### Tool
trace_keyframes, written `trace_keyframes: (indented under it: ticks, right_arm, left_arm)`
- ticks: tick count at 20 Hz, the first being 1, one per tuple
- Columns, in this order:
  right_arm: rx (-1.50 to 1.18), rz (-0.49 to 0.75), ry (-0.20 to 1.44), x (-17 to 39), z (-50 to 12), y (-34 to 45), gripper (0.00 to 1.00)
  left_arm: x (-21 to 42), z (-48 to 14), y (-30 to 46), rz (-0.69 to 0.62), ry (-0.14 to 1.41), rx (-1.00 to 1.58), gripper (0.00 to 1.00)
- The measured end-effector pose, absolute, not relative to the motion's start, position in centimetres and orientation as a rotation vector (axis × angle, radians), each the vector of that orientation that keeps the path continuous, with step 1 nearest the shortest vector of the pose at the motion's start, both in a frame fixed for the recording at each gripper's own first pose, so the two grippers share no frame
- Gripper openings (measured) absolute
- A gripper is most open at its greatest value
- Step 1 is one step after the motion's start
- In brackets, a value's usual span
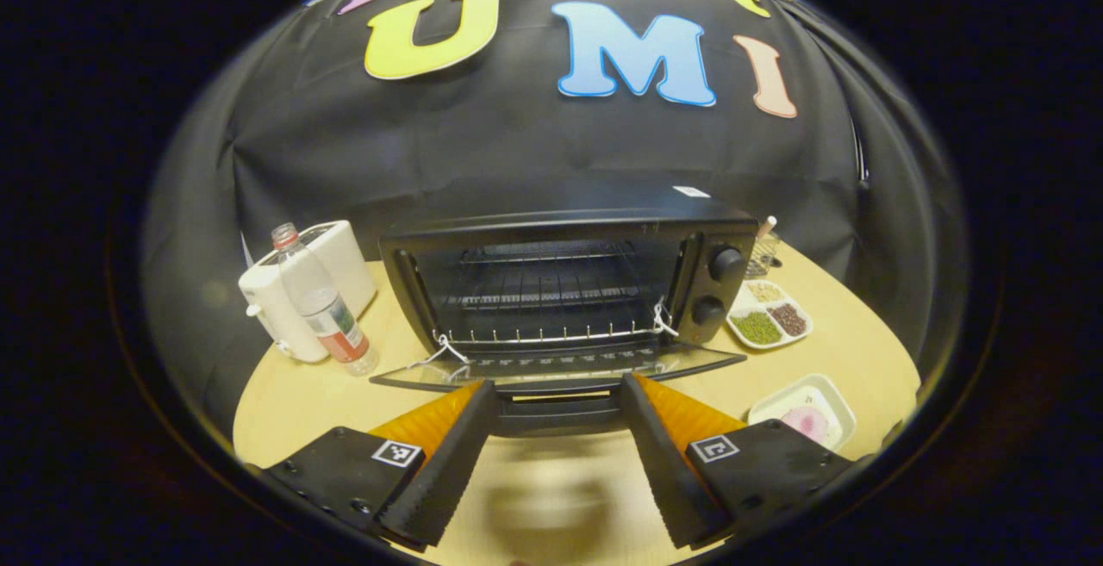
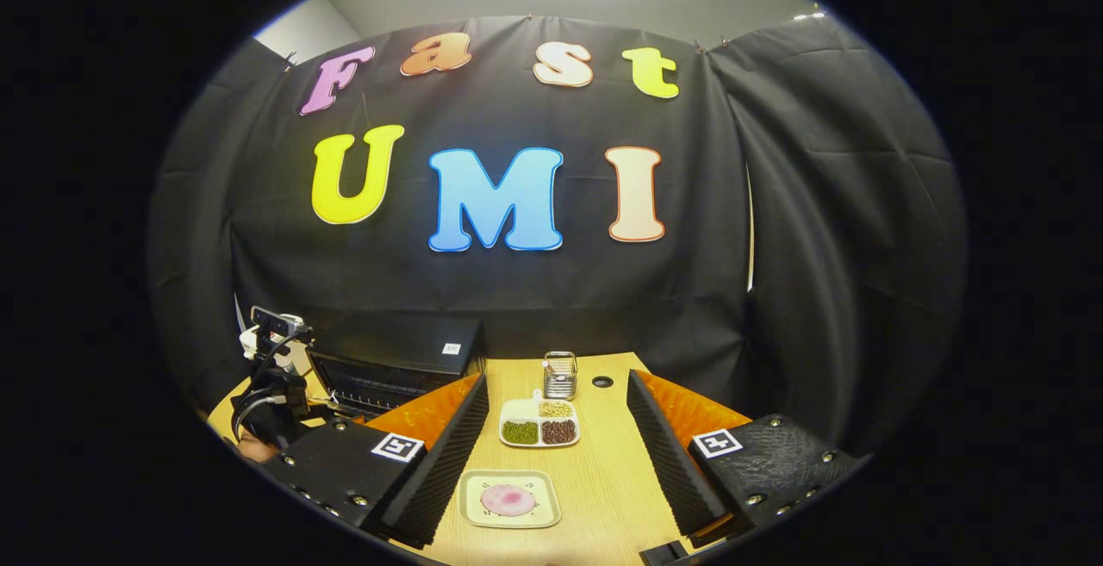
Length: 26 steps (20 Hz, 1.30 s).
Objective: Open the electric oven with the left hand, put the food in, and close the electric oven.
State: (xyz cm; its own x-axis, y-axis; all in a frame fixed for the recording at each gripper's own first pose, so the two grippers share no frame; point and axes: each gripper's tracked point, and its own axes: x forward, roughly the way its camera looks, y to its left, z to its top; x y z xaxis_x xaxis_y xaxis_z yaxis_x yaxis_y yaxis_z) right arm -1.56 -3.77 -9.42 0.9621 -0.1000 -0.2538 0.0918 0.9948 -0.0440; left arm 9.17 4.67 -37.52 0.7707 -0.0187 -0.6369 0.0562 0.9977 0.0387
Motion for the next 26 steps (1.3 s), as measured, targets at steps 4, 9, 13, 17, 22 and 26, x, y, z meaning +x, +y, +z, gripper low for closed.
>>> trace_keyframes:
  ticks: [4,9,13,17,22,26]
  right_arm:
    - [-0.030,-0.092,0.298,-2.1,-10.6,-3.7,0.98]
    - [-0.053,-0.085,0.316,-2.2,-11.0,-4.0,0.98]
    - [-0.041,-0.065,0.345,-1.9,-11.8,-4.0,0.98]
    - [-0.011,0.018,0.447,-0.9,-14.9,-3.2,0.98]
    - [0.084,0.098,0.664,0.0,-20.4,-2.8,0.98]
    - [0.139,0.121,0.846,0.3,-25.1,-3.0,0.98]
  left_arm:
    - [7.1,-39.8,4.8,-0.032,0.739,0.045,0.97]
    - [5.8,-40.7,5.5,-0.001,0.752,0.008,1.00]
    - [6.1,-38.0,5.1,-0.010,0.700,0.010,1.00]
    - [6.7,-30.6,4.0,-0.027,0.553,-0.016,1.00]
    - [5.7,-20.0,3.0,-0.045,0.348,-0.034,0.91]
    - [3.6,-12.3,3.2,-0.028,0.208,-0.040,0.95]
